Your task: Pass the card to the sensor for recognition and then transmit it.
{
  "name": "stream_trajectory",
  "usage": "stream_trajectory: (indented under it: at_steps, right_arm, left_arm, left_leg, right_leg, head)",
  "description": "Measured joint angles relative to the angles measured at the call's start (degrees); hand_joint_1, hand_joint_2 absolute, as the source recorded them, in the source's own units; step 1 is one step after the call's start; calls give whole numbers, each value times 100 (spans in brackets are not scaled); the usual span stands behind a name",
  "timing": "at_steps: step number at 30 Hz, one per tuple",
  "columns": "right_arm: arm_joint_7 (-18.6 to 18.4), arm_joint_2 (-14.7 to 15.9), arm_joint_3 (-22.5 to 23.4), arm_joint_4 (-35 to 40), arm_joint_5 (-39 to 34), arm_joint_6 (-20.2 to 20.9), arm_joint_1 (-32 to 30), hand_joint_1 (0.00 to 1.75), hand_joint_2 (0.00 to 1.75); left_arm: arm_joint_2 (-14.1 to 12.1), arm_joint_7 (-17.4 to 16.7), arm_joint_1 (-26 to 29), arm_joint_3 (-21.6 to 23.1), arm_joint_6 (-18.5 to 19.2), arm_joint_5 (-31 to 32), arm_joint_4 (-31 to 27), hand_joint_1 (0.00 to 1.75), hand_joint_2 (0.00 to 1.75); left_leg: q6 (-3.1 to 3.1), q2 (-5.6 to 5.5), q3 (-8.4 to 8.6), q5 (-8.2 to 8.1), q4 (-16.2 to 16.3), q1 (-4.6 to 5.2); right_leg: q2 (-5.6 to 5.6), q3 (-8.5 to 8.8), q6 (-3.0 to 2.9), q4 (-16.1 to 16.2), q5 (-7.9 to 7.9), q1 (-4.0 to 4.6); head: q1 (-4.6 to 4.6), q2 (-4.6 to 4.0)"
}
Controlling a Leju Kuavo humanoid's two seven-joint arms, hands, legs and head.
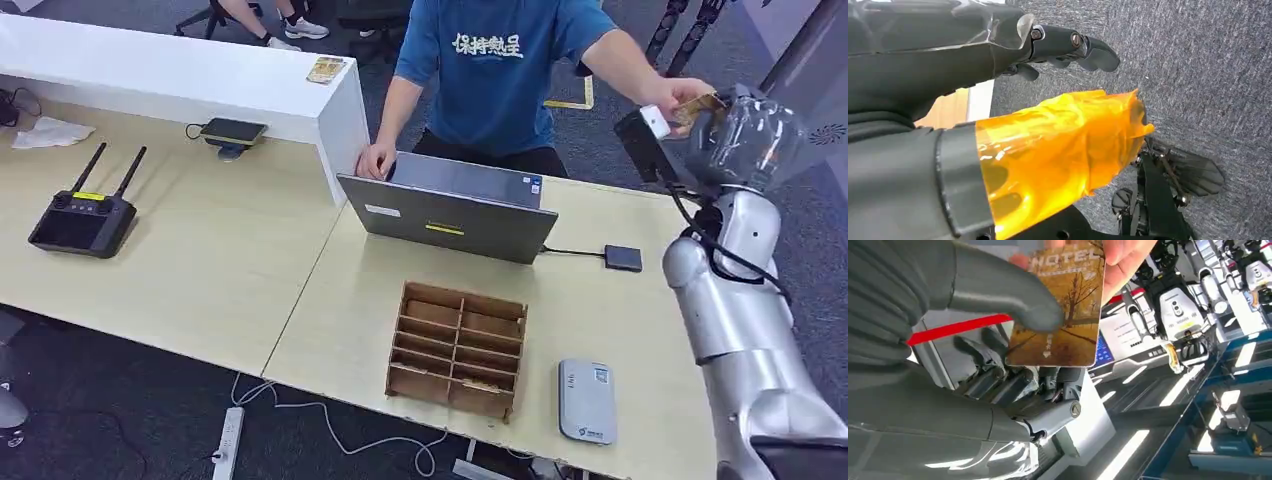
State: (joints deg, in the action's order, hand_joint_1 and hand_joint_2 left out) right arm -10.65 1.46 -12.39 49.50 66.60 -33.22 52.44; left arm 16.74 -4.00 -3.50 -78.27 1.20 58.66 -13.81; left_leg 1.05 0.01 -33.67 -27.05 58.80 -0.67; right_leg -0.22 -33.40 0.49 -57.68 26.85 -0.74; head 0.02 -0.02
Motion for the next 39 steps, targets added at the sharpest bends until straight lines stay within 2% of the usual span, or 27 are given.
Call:
stream_trajectory:
  at_steps: [5, 22, 27, 31, 39]
  right_arm:
    - [140, -17, 0, 231, -2, -253, -155, 0, 175]
    - [252, -20, 0, 890, 109, -380, -651, 0, 175]
    - [374, -20, 0, 1549, -345, -249, -1247, 0, 175]
    - [407, -17, 2, 2236, -411, -236, -1872, 0, 175]
    - [516, 13, 0, 3174, -411, -192, -2722, 0, 175]
  left_arm:
    - [2, 0, 0, 0, -13, -7, 0, 0, 0]
    - [15, -9, 1, 0, -77, -100, 0, 0, 0]
    - [54, -9, 6, 0, -111, -251, 0, 0, 0]
    - [66, -7, 9, -22, -122, -356, 0, 0, 0]
    - [90, 4, 15, -72, -129, -518, -4, 0, 0]
  left_leg:
    - [0, 0, 0, 0, 0, 0]
    - [0, 0, 1, 0, 0, 0]
    - [0, -1, 0, -1, 0, 0]
    - [0, 0, -1, -4, 0, 0]
    - [0, -1, 0, -4, 0, 0]
  right_leg:
    - [0, 0, 0, 0, 0, 0]
    - [0, 0, 0, 0, 0, 0]
    - [-1, 0, 1, 1, 2, 0]
    - [0, -2, 1, 2, 2, 0]
    - [-2, -2, 0, 2, 3, 0]
  head:
    - [-2, 0]
    - [-2, 0]
    - [-4, 0]
    - [-2, 0]
    - [-2, 0]
